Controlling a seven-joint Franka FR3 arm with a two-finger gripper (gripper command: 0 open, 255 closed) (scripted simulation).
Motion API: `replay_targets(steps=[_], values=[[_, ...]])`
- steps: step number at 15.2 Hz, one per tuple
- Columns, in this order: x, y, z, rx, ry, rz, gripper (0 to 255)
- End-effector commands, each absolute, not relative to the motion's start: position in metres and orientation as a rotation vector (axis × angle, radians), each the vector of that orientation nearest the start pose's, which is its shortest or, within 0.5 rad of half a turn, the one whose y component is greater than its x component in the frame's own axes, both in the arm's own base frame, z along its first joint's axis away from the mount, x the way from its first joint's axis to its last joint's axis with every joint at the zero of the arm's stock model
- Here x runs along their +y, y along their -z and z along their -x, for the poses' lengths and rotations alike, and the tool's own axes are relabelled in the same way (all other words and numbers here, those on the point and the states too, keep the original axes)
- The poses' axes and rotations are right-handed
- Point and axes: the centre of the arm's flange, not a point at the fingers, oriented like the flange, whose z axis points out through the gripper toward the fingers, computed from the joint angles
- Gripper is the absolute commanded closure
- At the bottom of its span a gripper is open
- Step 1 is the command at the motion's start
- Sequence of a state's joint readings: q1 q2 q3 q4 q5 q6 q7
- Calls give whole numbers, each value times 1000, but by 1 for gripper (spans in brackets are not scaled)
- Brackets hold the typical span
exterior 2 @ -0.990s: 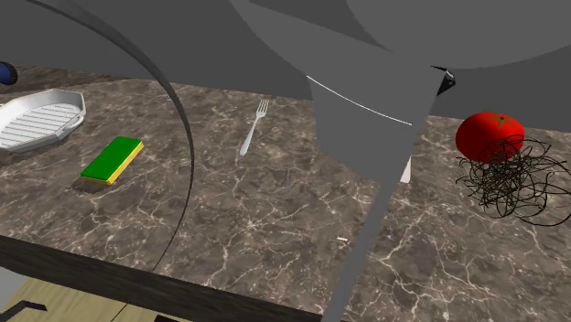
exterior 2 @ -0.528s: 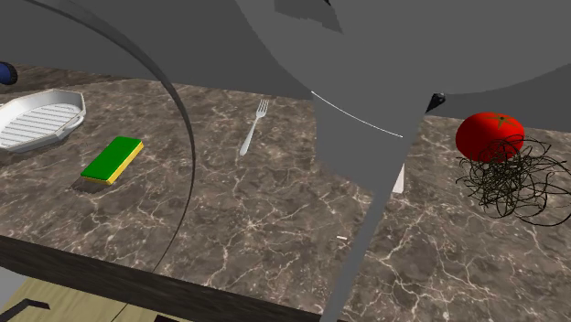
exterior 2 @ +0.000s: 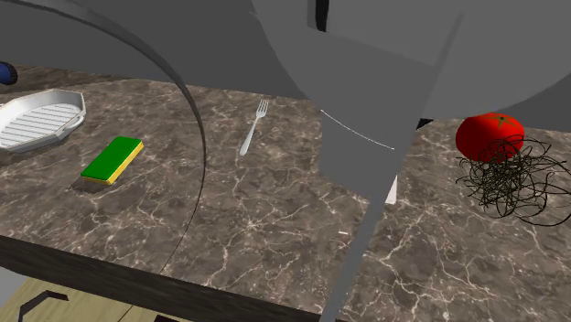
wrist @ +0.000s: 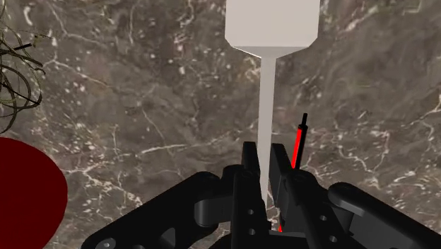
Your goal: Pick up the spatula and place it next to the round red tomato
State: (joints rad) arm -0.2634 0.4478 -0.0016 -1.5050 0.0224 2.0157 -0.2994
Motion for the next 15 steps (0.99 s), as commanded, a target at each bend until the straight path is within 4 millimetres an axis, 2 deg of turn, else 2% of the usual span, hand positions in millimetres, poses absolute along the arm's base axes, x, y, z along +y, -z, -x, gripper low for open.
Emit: replay_targets(steps=[1,11,15], values=[[-180,-403,-668,-40,104,3138,255],[-180,-350,-668,-40,104,3138,255],[-180,-350,-668,-40,104,3138,255]])
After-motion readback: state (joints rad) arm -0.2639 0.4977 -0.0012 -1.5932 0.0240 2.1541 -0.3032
